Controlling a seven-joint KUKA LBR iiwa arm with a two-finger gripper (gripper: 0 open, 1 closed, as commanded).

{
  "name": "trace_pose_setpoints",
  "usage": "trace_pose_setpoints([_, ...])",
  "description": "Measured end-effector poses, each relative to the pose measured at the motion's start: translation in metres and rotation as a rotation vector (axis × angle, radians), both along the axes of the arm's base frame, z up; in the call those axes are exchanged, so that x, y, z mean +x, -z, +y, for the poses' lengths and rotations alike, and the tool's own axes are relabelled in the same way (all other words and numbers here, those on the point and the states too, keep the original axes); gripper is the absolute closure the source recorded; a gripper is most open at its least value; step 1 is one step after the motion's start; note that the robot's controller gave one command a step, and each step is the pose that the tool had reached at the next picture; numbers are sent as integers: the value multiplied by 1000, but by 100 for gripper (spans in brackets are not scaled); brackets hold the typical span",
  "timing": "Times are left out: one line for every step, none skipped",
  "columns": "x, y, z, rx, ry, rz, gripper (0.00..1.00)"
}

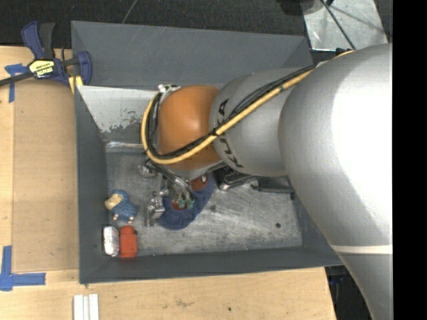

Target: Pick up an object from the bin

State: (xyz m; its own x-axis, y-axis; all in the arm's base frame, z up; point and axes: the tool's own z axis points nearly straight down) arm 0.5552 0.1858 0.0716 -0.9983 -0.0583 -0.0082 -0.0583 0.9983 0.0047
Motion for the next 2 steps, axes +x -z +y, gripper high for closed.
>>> trace_pose_setpoints([24, -1, 24, -4, -88, 1, 0])
trace_pose_setpoints([-33, -3, -67, -2, -265, -9, 0])
